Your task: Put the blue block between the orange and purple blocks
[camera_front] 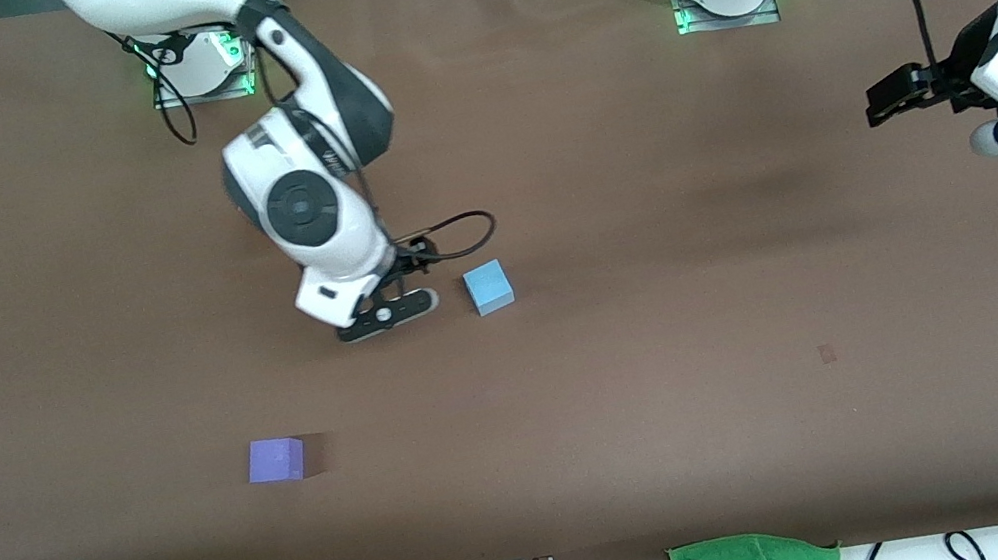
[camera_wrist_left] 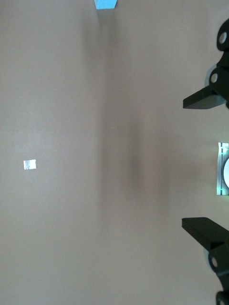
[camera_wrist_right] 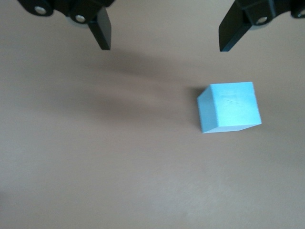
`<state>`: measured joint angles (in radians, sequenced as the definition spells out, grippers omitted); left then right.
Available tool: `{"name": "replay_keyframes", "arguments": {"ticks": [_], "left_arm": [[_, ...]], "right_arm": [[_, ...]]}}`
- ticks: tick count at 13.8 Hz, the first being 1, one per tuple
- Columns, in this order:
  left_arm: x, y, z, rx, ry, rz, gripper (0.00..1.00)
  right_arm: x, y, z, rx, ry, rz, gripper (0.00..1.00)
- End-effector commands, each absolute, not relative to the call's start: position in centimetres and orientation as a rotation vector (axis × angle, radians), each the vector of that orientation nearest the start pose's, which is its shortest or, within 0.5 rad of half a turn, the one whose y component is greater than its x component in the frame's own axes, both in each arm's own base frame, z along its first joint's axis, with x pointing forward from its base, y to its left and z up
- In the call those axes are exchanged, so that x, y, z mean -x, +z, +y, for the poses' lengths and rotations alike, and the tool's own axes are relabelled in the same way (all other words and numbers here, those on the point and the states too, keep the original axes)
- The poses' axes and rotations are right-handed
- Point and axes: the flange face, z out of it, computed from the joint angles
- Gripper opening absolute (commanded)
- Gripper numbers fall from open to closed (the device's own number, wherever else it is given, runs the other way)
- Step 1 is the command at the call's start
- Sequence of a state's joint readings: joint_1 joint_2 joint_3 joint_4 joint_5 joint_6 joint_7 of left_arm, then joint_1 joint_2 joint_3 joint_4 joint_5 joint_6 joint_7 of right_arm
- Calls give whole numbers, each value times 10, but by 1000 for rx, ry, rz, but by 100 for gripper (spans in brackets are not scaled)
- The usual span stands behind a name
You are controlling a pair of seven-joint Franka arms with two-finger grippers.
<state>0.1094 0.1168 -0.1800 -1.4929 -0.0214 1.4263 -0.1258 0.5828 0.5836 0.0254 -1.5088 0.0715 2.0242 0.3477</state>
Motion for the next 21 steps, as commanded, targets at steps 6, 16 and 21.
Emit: {"name": "replay_keyframes", "arguments": {"ticks": [6,16,21], "left_arm": [[-515,539,-27,3137,98,-72,100],[-534,528,-10,3146,73,-119,100],[-535,525,0,3146,87,-145,100]], "right_arm": [[-545,246,473,3017,-13,-441,100],[-535,216,487,3010,-30,-453,100],[-533,208,490,3004,-47,-455,100]]}}
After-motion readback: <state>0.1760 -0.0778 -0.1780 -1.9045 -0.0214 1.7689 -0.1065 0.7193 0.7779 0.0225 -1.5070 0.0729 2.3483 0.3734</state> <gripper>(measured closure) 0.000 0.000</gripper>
